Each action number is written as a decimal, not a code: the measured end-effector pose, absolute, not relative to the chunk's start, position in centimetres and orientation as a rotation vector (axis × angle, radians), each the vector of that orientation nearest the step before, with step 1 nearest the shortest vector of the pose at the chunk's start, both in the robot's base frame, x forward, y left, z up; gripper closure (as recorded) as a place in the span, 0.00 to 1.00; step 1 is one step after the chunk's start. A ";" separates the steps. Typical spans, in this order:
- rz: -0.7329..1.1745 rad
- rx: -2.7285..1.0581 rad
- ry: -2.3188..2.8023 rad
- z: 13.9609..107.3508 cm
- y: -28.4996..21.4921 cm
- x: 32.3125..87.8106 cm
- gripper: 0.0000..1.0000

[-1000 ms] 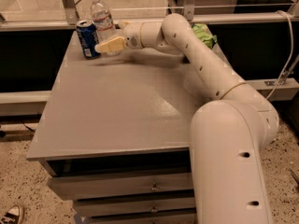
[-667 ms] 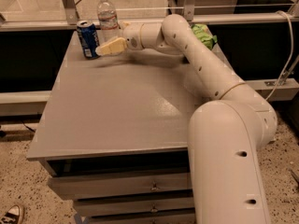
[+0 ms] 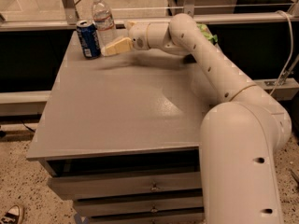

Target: Move water bottle near pepsi can

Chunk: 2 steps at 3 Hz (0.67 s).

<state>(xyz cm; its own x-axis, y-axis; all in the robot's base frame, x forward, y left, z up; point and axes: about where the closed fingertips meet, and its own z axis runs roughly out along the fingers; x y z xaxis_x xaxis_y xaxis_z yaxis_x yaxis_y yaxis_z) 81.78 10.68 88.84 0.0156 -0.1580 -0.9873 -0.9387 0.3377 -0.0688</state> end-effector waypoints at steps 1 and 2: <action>0.821 -1.104 1.396 90.8 8.0 79.4 0.00; 0.787 -1.152 1.344 93.8 4.2 75.6 0.00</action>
Offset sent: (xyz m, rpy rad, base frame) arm -0.1304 -0.1408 0.1042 -0.0589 -0.2104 0.0715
